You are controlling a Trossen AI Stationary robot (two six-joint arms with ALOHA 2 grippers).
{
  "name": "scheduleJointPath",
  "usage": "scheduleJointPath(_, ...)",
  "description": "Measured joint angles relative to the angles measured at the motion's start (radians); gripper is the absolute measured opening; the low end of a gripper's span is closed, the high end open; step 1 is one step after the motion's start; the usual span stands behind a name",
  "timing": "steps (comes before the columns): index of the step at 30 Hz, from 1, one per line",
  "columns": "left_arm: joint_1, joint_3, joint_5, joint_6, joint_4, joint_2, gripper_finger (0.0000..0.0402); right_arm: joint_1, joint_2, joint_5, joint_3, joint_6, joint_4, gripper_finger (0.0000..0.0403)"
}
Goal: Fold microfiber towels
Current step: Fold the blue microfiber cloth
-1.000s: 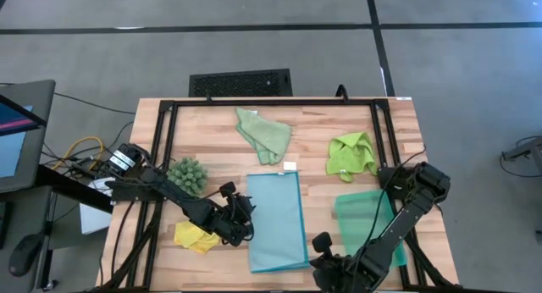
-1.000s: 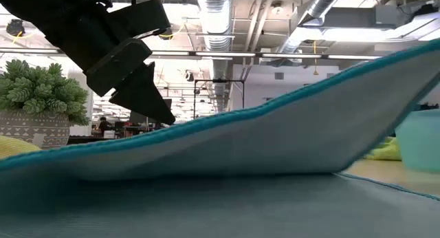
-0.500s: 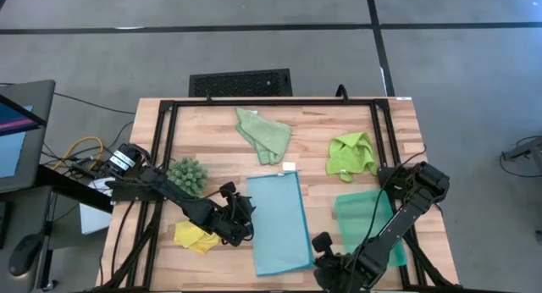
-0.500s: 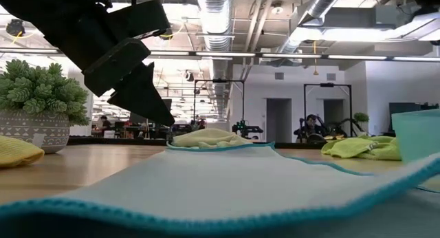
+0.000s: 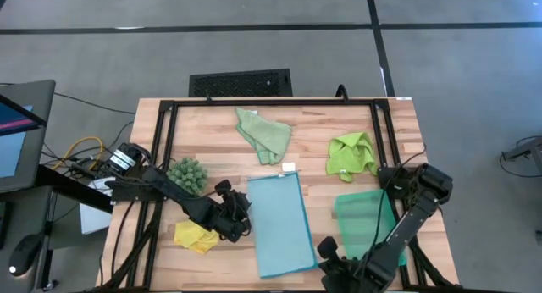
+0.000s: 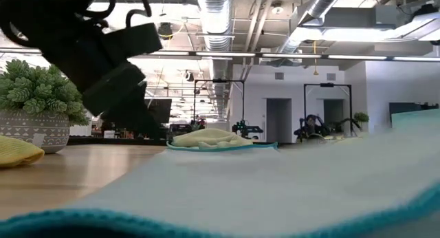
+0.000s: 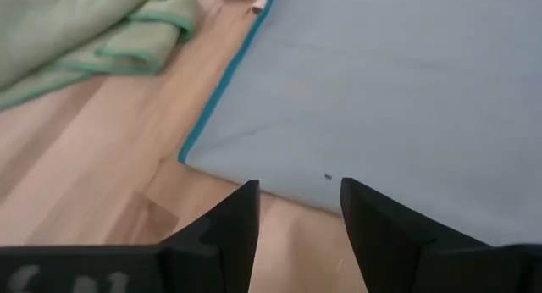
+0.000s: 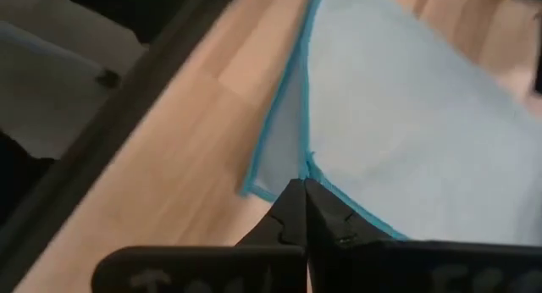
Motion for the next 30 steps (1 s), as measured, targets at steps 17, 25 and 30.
scheduleJointPath(17, 0.052, -0.021, 0.06, 0.039, 0.106, 0.0, 0.0216, -0.064, 0.0, -0.151, -0.069, 0.074, 0.052, 0.001)
scheduleJointPath(25, 0.096, -0.118, 0.053, 0.003, 0.18, 0.0, 0.022, -0.064, 0.0, -0.13, -0.069, 0.073, 0.049, 0.0011)
scheduleJointPath(30, 0.123, -0.186, 0.037, 0.026, 0.285, -0.001, 0.022, -0.064, 0.0, -0.113, -0.069, 0.04, 0.048, 0.0009)
